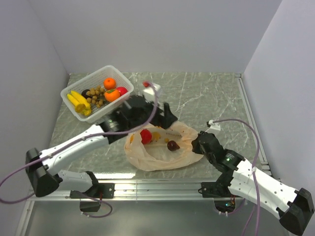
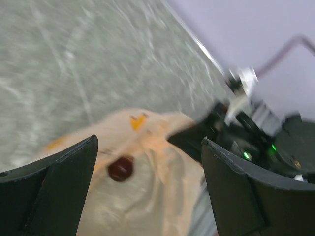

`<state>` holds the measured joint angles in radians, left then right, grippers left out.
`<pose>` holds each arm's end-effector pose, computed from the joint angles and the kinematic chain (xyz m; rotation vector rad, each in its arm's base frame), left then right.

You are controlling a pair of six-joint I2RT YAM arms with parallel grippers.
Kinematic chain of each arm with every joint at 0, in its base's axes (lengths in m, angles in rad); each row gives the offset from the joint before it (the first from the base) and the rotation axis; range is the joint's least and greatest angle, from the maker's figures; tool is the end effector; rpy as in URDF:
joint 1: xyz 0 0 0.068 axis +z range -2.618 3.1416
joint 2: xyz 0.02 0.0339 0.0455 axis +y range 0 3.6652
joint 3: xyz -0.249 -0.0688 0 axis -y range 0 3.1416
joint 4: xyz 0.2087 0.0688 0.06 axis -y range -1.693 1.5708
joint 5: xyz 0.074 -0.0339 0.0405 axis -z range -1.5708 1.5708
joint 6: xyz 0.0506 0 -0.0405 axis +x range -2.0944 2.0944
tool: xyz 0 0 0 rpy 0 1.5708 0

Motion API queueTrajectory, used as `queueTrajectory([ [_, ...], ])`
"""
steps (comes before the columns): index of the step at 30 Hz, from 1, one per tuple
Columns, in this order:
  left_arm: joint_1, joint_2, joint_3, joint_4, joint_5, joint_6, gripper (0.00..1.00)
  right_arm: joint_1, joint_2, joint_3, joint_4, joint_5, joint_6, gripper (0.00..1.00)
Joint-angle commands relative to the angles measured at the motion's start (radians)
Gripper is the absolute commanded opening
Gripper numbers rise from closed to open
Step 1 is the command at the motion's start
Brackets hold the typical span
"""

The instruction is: Untie the knot of the plastic bag and take out the fruit

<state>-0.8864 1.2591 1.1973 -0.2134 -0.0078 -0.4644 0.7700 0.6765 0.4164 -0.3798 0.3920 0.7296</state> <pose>0.1745 -0.2133 0.3636 0.4031 1.9095 -0.9174 0.1138 0.0835 0.2016 0.1730 2.1802 0.4287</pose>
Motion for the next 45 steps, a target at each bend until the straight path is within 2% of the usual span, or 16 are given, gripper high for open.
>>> queueTrajectory([
  [1,-0.141,0.083,0.011,0.017,-0.024,0.013,0.91,0.006,0.011,-0.016,-0.021,0.054,0.088,0.00],
  [4,-0.206,0.190,0.019,-0.003,-0.171,-0.034,0.90,0.008,0.021,-0.051,-0.008,0.027,0.134,0.00],
  [8,-0.253,0.316,-0.036,0.067,-0.269,-0.097,0.87,0.008,0.000,-0.106,0.031,-0.019,0.174,0.00],
  [14,-0.275,0.416,-0.097,0.124,-0.411,-0.149,0.86,0.008,-0.060,-0.169,0.035,-0.021,0.225,0.00],
  [19,-0.276,0.492,-0.104,0.178,-0.414,-0.132,0.89,0.008,-0.063,-0.188,0.073,-0.030,0.222,0.00],
  [22,-0.276,0.545,-0.071,0.155,-0.428,-0.148,0.91,0.008,-0.038,-0.192,0.104,-0.048,0.217,0.00],
  [26,-0.276,0.588,-0.056,0.128,-0.468,-0.197,0.90,0.008,-0.041,-0.200,0.119,-0.058,0.211,0.00],
  [30,-0.276,0.614,-0.039,0.098,-0.440,-0.264,0.86,0.008,-0.048,-0.200,0.119,-0.056,0.206,0.00],
  [33,-0.276,0.615,-0.051,0.100,-0.434,-0.289,0.73,0.009,-0.049,-0.200,0.124,-0.058,0.206,0.00],
  [38,-0.276,0.620,-0.042,0.088,-0.440,-0.292,0.43,0.008,-0.055,-0.197,0.127,-0.059,0.202,0.00],
  [39,-0.276,0.617,-0.042,0.085,-0.439,-0.290,0.32,0.008,-0.057,-0.197,0.125,-0.059,0.200,0.00],
  [40,-0.276,0.602,-0.042,0.077,-0.440,-0.290,0.26,0.008,-0.060,-0.194,0.121,-0.056,0.199,0.00],
  [41,-0.276,0.590,-0.045,0.074,-0.443,-0.289,0.15,0.008,-0.064,-0.192,0.113,-0.055,0.200,0.00],
  [45,-0.276,0.472,-0.085,0.080,-0.439,-0.257,0.07,0.008,-0.087,-0.194,0.099,-0.039,0.194,0.00],
])
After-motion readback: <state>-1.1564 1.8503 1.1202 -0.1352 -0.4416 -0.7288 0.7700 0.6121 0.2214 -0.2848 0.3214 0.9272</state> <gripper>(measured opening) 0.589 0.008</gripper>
